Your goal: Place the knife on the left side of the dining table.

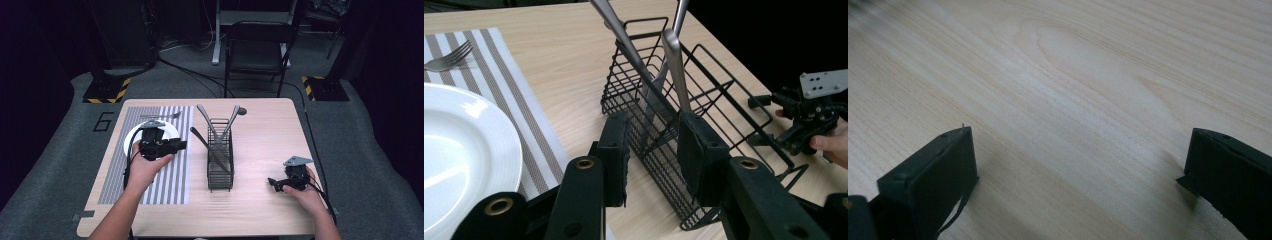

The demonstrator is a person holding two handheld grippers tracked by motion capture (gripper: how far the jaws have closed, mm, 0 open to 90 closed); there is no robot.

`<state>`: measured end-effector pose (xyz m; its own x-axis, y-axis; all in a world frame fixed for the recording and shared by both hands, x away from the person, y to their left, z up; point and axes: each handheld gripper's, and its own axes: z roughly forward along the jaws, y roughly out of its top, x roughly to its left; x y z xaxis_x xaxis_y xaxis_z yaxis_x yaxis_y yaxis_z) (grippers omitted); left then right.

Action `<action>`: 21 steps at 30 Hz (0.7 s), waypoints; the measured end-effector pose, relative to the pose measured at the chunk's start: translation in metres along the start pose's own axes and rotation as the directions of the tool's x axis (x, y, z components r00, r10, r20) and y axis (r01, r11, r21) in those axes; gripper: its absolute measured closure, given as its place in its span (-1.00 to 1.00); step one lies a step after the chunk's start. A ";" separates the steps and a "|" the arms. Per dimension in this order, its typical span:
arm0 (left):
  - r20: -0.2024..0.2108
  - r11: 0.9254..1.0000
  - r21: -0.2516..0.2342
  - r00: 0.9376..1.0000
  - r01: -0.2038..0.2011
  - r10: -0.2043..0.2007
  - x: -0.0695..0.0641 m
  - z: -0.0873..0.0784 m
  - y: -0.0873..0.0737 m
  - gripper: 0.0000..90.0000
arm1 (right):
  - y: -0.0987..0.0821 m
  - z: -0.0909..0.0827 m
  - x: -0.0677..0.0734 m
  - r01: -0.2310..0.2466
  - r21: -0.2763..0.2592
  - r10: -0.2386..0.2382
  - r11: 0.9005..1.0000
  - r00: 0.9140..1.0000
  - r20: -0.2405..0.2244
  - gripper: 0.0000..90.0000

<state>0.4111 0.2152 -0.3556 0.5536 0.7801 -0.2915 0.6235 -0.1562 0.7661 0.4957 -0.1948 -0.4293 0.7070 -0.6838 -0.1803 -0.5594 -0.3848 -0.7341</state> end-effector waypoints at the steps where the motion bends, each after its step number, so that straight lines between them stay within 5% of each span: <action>1: -0.001 1.000 0.000 1.000 -0.004 0.004 -0.001 0.001 0.003 0.44 | 0.000 0.000 0.000 0.000 0.000 0.000 1.000 1.000 0.000 -1.00; 21: 0.012 1.000 -0.021 1.000 0.013 -0.013 -0.011 0.024 0.033 0.46 | 0.000 0.000 0.000 0.000 0.000 0.000 1.000 1.000 0.000 -1.00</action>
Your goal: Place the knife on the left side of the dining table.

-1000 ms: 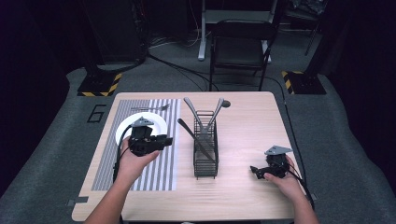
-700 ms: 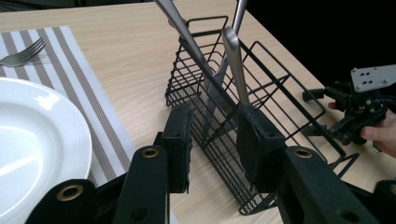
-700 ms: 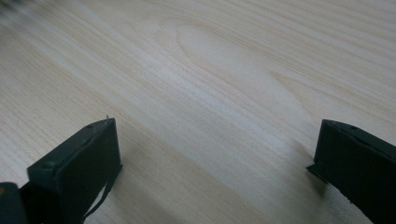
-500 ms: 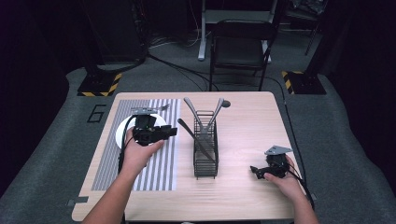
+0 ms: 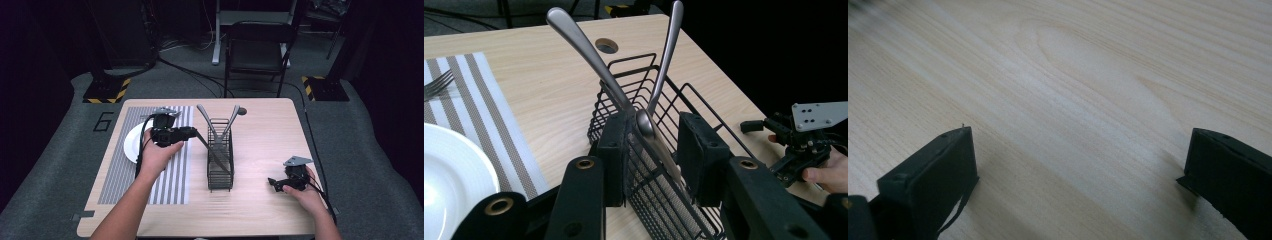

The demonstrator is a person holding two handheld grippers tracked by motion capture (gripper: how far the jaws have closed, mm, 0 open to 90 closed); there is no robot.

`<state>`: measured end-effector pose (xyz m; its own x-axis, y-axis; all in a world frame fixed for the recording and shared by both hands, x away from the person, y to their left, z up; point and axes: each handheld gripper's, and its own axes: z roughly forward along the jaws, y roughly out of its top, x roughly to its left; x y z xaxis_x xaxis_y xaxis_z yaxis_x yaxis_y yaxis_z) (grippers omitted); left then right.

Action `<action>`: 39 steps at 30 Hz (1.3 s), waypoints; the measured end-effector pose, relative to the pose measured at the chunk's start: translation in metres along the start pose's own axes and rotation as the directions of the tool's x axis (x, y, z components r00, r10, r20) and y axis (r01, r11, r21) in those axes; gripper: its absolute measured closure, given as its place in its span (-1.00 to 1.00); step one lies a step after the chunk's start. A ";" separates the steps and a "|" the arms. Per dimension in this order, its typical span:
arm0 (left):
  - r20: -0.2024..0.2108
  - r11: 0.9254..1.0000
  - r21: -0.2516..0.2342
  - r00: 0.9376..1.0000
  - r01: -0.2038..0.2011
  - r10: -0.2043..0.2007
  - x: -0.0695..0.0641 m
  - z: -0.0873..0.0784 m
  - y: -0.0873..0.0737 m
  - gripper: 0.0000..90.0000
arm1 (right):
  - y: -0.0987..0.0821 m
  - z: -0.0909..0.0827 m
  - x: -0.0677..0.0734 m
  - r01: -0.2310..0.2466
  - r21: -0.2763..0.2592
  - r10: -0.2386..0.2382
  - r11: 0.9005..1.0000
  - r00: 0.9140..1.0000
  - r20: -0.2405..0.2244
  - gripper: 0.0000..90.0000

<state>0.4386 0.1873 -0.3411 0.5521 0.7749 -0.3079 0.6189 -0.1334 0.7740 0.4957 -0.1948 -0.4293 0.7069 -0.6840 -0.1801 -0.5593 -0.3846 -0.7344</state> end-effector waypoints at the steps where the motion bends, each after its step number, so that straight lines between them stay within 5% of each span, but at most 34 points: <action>1: 0.000 1.000 0.000 1.000 0.000 0.000 0.000 0.000 0.000 0.49 | 0.000 0.000 0.000 0.000 0.000 0.000 1.000 1.000 0.000 -1.00; 15: 0.000 1.000 -0.005 1.000 0.018 -0.018 0.000 0.020 0.003 0.62 | 0.000 0.000 0.000 0.000 0.000 0.000 1.000 1.000 0.000 -1.00; 26: 0.011 1.000 -0.021 1.000 0.014 -0.014 0.000 0.017 -0.001 0.72 | 0.000 0.000 0.000 0.002 0.000 -0.002 1.000 1.000 0.001 -1.00; 39: 0.092 0.999 -0.034 0.995 -0.043 0.046 -0.034 0.009 0.003 0.83 | 0.000 0.000 0.000 0.001 0.000 -0.001 1.000 1.000 0.001 -1.00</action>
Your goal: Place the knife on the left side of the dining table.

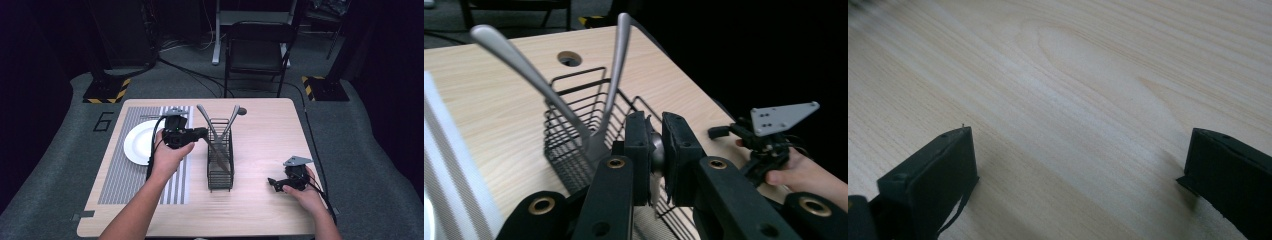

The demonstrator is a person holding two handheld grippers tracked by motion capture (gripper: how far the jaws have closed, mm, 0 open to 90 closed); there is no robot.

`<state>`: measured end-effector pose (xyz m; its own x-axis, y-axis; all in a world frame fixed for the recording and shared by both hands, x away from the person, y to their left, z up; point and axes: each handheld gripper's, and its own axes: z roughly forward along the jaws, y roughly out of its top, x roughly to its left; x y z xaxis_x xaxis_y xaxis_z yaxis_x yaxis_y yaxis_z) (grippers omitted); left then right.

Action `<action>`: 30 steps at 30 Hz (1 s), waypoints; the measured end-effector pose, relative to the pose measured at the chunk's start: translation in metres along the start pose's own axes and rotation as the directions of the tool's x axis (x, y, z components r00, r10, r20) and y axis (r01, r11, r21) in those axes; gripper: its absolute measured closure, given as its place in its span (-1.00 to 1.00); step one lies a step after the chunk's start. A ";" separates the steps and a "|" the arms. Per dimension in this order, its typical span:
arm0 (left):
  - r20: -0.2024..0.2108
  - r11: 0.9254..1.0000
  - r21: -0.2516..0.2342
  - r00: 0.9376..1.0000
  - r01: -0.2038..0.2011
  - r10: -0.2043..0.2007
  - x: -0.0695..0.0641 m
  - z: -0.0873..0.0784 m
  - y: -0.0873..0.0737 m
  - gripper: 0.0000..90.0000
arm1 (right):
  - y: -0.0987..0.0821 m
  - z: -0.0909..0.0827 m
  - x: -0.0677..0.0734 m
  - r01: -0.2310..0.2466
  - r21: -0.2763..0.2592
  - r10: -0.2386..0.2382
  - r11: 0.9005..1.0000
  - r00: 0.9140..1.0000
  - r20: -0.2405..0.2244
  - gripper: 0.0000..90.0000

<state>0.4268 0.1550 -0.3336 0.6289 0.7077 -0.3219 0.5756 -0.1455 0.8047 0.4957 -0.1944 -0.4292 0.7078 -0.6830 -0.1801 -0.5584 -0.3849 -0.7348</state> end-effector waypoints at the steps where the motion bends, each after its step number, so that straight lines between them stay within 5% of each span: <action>1: 0.005 1.000 0.001 1.000 -0.009 0.009 -0.003 0.000 0.001 0.83 | 0.000 0.000 0.000 0.000 0.000 0.000 1.000 1.000 0.000 -1.00; 7: 0.019 0.999 0.013 0.999 -0.048 0.047 -0.015 0.003 0.004 0.85 | 0.000 0.000 0.000 0.000 0.000 0.000 1.000 1.000 0.000 -1.00; 30: -0.011 0.997 0.015 0.997 -0.079 0.079 -0.030 -0.014 0.022 0.85 | 0.000 0.000 0.000 0.000 0.000 0.000 1.000 1.000 0.000 -1.00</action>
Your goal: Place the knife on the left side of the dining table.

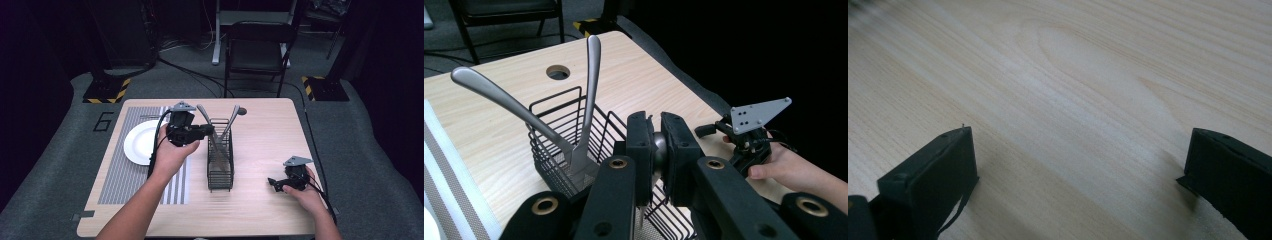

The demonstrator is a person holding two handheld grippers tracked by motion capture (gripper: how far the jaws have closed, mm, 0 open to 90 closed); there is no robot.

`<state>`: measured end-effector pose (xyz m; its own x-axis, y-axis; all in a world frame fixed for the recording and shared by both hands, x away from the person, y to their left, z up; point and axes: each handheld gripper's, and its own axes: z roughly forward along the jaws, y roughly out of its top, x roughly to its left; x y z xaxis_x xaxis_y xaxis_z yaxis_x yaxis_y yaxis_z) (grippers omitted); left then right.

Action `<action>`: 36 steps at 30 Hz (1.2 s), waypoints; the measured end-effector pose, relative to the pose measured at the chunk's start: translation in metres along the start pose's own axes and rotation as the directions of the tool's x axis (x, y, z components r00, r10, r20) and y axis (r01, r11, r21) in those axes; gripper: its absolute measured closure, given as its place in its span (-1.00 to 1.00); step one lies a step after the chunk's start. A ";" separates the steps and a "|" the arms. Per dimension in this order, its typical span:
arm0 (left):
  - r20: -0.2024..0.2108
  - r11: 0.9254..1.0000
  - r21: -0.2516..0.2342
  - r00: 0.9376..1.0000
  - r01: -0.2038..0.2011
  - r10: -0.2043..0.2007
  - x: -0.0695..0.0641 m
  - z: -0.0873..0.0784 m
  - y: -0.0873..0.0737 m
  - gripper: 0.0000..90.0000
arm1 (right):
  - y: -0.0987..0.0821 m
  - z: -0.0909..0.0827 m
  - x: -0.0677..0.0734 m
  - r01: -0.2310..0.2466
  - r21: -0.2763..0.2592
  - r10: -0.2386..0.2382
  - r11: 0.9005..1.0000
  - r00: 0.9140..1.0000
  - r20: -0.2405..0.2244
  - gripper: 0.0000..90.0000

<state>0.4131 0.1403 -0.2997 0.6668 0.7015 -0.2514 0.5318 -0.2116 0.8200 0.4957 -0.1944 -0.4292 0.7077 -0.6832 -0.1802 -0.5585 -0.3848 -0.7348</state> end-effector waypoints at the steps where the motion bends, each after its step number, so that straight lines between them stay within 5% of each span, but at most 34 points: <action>1: -0.003 1.000 -0.001 1.000 -0.001 0.001 -0.001 -0.002 0.002 0.85 | 0.000 0.000 0.000 0.000 0.000 0.000 1.000 1.000 0.000 -1.00; 25: -0.021 0.998 -0.057 1.000 -0.009 0.007 -0.008 -0.043 0.028 0.85 | 0.000 0.000 0.000 0.001 0.001 -0.001 1.000 1.000 0.000 -1.00; 36: 0.011 0.987 -0.124 0.994 0.107 -0.107 0.017 -0.066 0.031 0.85 | 0.000 0.000 0.000 0.001 0.000 -0.001 1.000 1.000 -0.001 -1.00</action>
<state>0.4065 0.1900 -0.2447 0.6120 0.7127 -0.3429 0.5313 -0.0493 0.8457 0.4956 -0.1944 -0.4292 0.7082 -0.6830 -0.1789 -0.5574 -0.3854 -0.7354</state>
